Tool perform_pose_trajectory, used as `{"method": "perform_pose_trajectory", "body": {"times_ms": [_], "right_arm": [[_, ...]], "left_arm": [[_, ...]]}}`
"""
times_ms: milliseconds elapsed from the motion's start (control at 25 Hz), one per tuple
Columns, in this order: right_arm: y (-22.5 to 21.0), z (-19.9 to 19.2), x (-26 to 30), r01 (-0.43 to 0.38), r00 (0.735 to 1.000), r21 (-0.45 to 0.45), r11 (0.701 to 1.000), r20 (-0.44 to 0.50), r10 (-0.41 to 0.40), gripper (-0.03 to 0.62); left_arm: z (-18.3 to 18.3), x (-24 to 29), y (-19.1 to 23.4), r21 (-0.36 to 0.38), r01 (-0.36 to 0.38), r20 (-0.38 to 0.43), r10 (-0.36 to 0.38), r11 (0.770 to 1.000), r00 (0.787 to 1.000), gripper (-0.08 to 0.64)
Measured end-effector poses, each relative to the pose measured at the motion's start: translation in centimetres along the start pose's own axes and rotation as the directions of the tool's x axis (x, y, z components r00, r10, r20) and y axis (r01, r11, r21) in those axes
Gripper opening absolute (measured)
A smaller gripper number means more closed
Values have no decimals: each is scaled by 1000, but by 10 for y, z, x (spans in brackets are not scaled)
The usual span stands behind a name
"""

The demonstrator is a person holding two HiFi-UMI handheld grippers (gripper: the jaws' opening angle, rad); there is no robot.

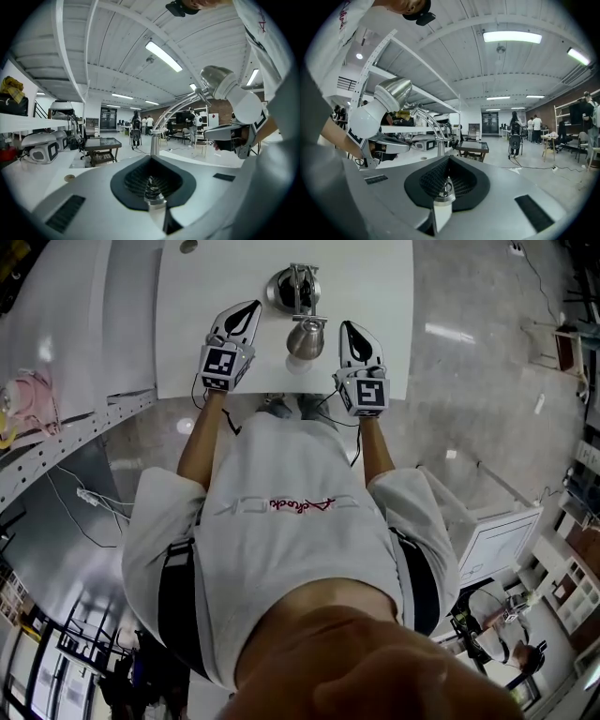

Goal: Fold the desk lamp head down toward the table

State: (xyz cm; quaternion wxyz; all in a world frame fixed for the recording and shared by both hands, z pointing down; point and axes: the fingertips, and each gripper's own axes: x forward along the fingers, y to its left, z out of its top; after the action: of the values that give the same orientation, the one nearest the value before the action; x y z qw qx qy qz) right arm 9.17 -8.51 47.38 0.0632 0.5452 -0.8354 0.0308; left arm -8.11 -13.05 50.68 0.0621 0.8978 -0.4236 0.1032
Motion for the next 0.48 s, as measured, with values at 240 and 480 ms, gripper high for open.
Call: {"method": "perform_pose_trajectory", "body": {"times_ms": [240, 480], "right_arm": [[-2, -5, 11, -61, 998, 4, 998, -19, 61, 17], [-10, -9, 17, -74, 997, 6, 997, -35, 74, 15]], "left_arm": [[-6, 19, -4, -23, 51, -6, -51, 998, 999, 88], [-7, 58, 0, -68, 147, -9, -148, 987, 989, 206]]}}
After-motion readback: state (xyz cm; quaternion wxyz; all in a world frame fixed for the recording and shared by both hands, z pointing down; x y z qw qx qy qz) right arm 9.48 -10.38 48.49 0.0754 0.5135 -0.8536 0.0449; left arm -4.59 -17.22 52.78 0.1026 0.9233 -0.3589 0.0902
